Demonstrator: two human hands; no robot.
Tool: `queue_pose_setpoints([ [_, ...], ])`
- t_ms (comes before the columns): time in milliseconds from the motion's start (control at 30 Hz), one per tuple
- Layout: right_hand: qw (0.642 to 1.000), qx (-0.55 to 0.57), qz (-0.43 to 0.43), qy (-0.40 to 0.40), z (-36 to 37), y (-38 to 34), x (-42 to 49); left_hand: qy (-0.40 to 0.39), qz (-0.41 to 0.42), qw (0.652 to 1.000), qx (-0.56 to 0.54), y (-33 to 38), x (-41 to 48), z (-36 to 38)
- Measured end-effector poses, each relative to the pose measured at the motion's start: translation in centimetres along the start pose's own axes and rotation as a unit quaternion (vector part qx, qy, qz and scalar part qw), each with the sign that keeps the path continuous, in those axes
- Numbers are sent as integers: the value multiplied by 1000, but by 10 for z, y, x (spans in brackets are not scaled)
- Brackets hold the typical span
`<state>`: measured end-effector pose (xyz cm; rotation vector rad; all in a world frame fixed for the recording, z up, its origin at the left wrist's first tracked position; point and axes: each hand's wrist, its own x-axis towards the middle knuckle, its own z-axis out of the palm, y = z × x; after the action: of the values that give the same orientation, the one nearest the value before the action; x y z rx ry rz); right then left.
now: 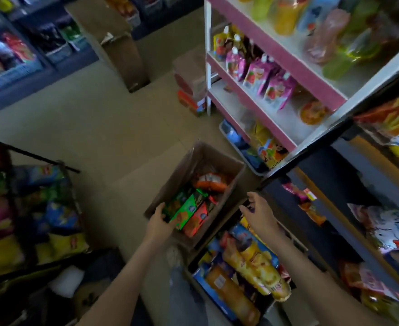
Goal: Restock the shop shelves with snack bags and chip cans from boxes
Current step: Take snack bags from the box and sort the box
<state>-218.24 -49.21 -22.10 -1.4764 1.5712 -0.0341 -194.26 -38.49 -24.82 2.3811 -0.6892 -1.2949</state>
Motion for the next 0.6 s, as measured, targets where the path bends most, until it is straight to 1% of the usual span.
queue_pose_setpoints([
  [133, 1000, -22, 18, -10, 56, 9, 79, -19, 9, 999, 26, -26, 104, 16],
  [267, 998, -55, 17, 3, 118, 27, 180, -63, 65, 991, 94, -50, 214, 52],
  [367, 997, -77, 16, 10, 164, 42, 254, -85, 104, 983, 127, -58, 277, 76],
  [500, 990, -134, 26, -33, 217, 68, 340, -122, 142, 971, 149, -72, 342, 105],
  [600, 977, -203, 26, -64, 247, 94, 383, -142, 177, 960, 164, -81, 372, 124],
])
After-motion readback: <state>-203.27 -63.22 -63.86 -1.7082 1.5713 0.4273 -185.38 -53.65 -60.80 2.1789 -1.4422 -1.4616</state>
